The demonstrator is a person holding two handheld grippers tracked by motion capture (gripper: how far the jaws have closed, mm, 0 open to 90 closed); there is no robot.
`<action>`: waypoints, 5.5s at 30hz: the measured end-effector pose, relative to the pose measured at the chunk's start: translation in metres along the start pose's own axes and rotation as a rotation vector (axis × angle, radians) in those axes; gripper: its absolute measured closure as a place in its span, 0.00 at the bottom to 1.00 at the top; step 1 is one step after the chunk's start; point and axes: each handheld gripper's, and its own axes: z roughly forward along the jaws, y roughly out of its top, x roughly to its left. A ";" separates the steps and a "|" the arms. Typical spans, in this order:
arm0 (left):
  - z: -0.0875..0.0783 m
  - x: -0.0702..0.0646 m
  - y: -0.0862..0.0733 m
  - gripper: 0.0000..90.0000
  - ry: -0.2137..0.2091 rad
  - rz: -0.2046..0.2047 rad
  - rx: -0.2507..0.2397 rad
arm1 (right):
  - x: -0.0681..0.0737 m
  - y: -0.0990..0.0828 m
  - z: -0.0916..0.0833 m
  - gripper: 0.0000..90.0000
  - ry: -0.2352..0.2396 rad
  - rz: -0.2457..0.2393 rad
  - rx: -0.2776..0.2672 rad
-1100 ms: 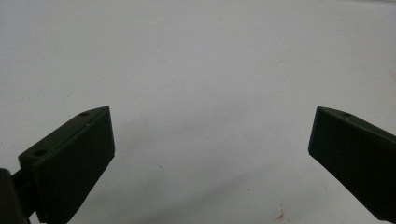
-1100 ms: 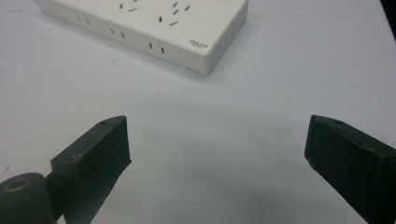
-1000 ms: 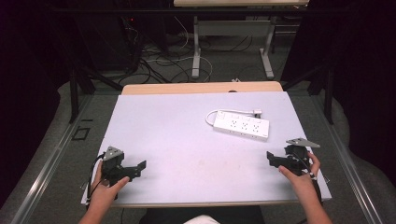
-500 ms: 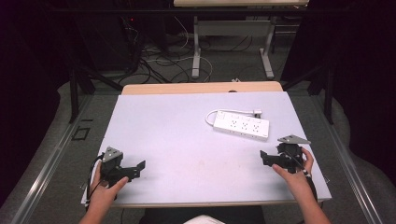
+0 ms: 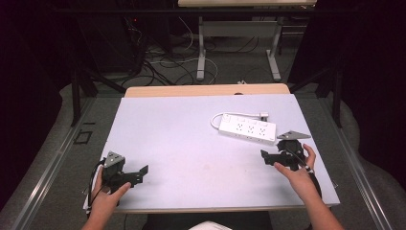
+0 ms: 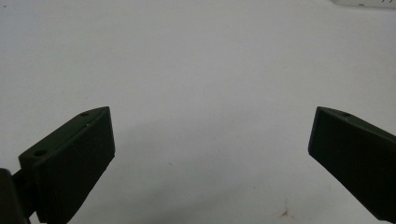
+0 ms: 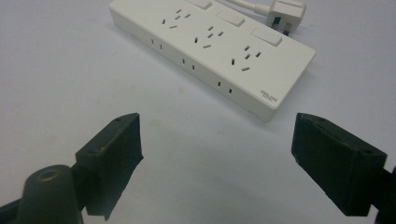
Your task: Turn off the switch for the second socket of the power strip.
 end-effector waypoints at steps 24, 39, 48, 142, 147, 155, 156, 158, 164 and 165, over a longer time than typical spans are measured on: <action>0.001 -0.001 0.000 0.01 -0.007 0.001 0.003 | 0.006 0.038 0.006 0.30 0.090 -0.075 0.023; 0.001 -0.001 0.000 0.01 -0.009 0.004 0.008 | 0.007 0.066 0.008 0.34 0.063 -0.121 0.052; 0.001 0.000 0.000 0.01 -0.009 0.003 0.008 | 0.002 0.079 0.012 0.34 0.046 -0.130 0.068; 0.004 0.000 -0.002 0.01 -0.021 0.003 0.016 | -0.025 0.114 0.117 0.80 -0.051 0.149 0.213; 0.005 0.001 -0.002 0.01 -0.023 0.003 0.014 | -0.026 0.113 0.120 0.84 -0.063 0.183 0.227; 0.005 0.000 -0.002 0.01 -0.022 -0.001 0.014 | -0.028 0.111 0.126 0.90 -0.068 0.226 0.242; 0.005 0.001 -0.002 0.01 -0.027 0.000 0.026 | -0.028 0.110 0.127 0.90 -0.074 0.227 0.239; 0.005 0.001 -0.002 0.01 -0.027 0.000 0.026 | -0.028 0.110 0.127 0.91 -0.073 0.230 0.242; 0.005 0.001 -0.002 0.01 -0.027 -0.001 0.028 | -0.030 0.109 0.131 0.94 -0.083 0.257 0.250; 0.005 0.001 -0.002 0.01 -0.027 0.001 0.027 | -0.030 0.109 0.131 0.94 -0.083 0.257 0.250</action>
